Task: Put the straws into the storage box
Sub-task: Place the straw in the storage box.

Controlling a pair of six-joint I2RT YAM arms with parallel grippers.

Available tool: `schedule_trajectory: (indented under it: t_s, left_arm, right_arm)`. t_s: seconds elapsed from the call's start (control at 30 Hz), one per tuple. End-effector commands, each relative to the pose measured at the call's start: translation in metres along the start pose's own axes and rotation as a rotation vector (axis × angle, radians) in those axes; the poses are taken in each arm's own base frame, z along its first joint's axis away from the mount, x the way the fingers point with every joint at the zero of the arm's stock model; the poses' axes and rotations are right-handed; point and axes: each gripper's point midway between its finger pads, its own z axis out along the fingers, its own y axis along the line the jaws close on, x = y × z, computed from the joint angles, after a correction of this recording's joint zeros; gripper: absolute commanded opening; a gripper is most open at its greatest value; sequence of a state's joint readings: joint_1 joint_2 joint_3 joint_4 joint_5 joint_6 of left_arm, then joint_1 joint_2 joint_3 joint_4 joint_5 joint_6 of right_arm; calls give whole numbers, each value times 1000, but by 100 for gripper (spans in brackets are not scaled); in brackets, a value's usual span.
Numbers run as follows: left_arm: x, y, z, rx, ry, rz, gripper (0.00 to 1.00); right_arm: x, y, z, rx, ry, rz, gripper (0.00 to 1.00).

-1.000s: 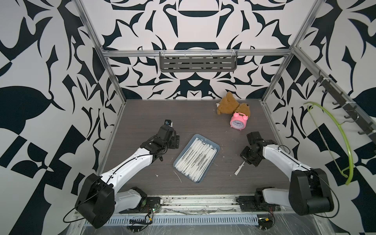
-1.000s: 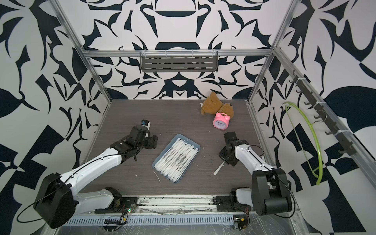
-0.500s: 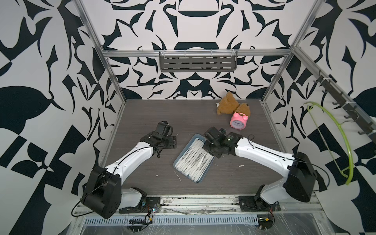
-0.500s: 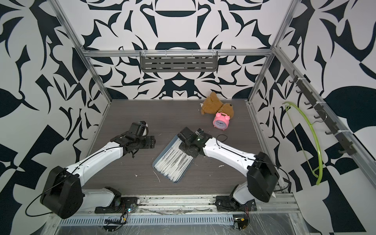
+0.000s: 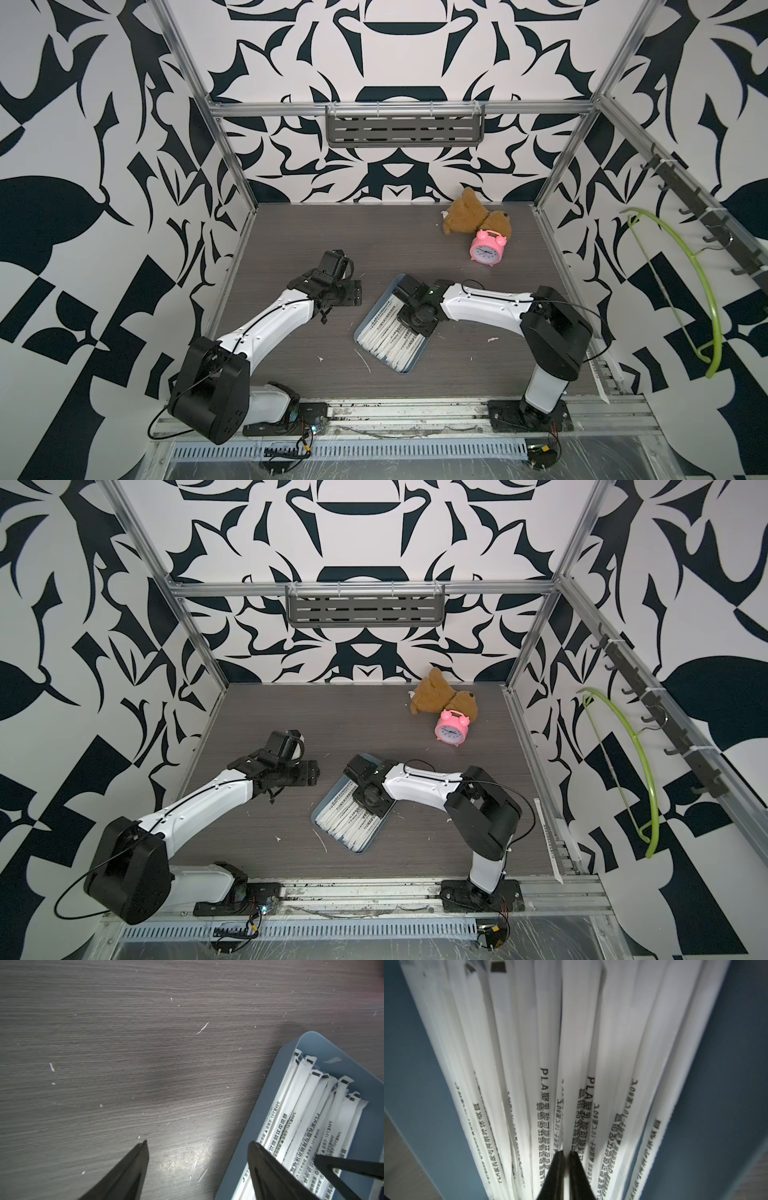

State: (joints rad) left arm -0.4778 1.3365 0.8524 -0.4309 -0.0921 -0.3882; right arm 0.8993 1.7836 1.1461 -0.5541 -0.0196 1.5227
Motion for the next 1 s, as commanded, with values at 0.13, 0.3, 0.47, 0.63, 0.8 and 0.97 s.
schedule_trajectory:
  t_s: [0.13,0.3,0.47,0.63,0.8,0.97]
  left_arm:
    - [2,0,0,5,9,16,82]
    - [-4,4,-4,-23,-20,31,82]
    - [-14,9,-10,-17,-85,14,82]
    - [-21,3,-17,20,-136,11,82]
    - [-19,2,-12,36,-147,-1,82]
    - [-15,-5,-9,80,-128,-7,81]
  right_arm:
    - [1,12,-34,-18,-2,-84,35]
    - [-13,-5,-70,-6,-65,-176,41]
    - [-69,-55,-106,53,-118,-233,45]
    - [-145,-136,-143,108,-225,-153,48]
    - [-194,-207,-146,178,-282,-11,55]
    - [-212,-293,-161,267,-390,217,59]
